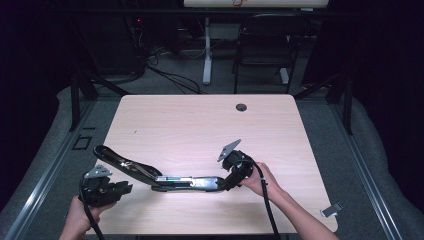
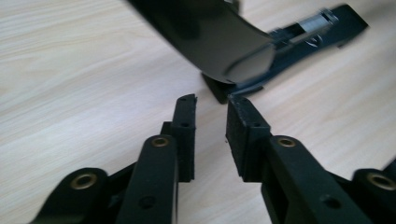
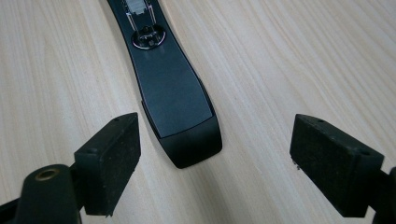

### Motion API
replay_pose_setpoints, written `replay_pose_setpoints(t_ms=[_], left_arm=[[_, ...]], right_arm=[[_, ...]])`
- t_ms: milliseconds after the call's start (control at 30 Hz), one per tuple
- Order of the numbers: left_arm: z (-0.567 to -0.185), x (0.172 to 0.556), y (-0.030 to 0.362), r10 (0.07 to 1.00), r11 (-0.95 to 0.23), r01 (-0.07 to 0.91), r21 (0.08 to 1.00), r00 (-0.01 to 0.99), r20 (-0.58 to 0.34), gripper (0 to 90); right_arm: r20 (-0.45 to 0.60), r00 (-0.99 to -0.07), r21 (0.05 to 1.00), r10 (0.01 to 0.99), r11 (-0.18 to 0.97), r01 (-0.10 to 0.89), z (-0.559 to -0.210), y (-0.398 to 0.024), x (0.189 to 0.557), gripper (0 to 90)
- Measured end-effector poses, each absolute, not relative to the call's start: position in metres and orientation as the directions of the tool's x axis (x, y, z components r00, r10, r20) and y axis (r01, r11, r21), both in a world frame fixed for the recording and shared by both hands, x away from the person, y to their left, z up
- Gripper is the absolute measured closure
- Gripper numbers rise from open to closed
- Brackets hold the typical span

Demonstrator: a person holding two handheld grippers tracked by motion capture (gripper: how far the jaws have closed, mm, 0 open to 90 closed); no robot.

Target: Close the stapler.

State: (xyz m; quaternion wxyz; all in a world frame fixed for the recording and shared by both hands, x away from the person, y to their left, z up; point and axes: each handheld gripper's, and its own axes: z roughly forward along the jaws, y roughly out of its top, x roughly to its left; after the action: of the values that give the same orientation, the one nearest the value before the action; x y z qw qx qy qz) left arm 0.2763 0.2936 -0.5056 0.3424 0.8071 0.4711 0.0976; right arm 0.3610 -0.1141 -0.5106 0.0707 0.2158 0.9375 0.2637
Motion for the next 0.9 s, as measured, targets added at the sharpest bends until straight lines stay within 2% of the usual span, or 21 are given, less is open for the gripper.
replay_pose_setpoints(t_ms=[133,300,433,633,667,700,733,767,867,900], left_arm=[[-0.501,0.277,0.303,0.866,-0.264,0.698,0.666,0.475,-0.155,79.6],[-0.494,0.274,0.31,0.917,-0.188,0.638,0.747,0.387,-0.099,90.0],[-0.488,0.272,0.314,0.941,-0.13,0.573,0.809,0.329,-0.082,90.0],[-0.486,0.273,0.314,0.94,-0.102,0.546,0.832,0.326,-0.098,90.0],[-0.486,0.273,0.314,0.94,-0.099,0.544,0.833,0.326,-0.101,90.0],[-0.487,0.275,0.313,0.937,-0.095,0.546,0.833,0.331,-0.11,90.0],[-0.487,0.275,0.312,0.937,-0.094,0.547,0.832,0.33,-0.11,90.0],[-0.487,0.275,0.311,0.939,-0.096,0.546,0.832,0.328,-0.107,90.0],[-0.486,0.274,0.311,0.941,-0.093,0.536,0.839,0.323,-0.102,90.0],[-0.485,0.274,0.311,0.942,-0.088,0.534,0.841,0.318,-0.103,90.0]], right_arm=[[-0.017,-0.894,0.531,0.447,0.762,0.371,-0.511,-0.113,0.36,16.4],[-0.019,-0.898,0.543,0.44,0.758,0.361,-0.511,-0.113,0.36,15.9],[-0.026,-0.897,0.544,0.441,0.759,0.357,-0.51,-0.112,0.36,16.4],[-0.03,-0.895,0.563,0.444,0.748,0.352,-0.507,-0.11,0.358,18.2],[-0.022,-0.892,0.578,0.452,0.733,0.358,-0.506,-0.109,0.357,20.0],[-0.019,-0.89,0.589,0.455,0.725,0.358,-0.502,-0.108,0.357,30.6],[-0.019,-0.89,0.589,0.455,0.725,0.358,-0.502,-0.108,0.357,30.6],[-0.02,-0.89,0.592,0.456,0.723,0.357,-0.501,-0.107,0.356,38.5],[-0.019,-0.892,0.599,0.452,0.72,0.352,-0.498,-0.1,0.354,46.0],[-0.019,-0.892,0.599,0.452,0.72,0.352,-0.498,-0.1,0.354,46.0]])
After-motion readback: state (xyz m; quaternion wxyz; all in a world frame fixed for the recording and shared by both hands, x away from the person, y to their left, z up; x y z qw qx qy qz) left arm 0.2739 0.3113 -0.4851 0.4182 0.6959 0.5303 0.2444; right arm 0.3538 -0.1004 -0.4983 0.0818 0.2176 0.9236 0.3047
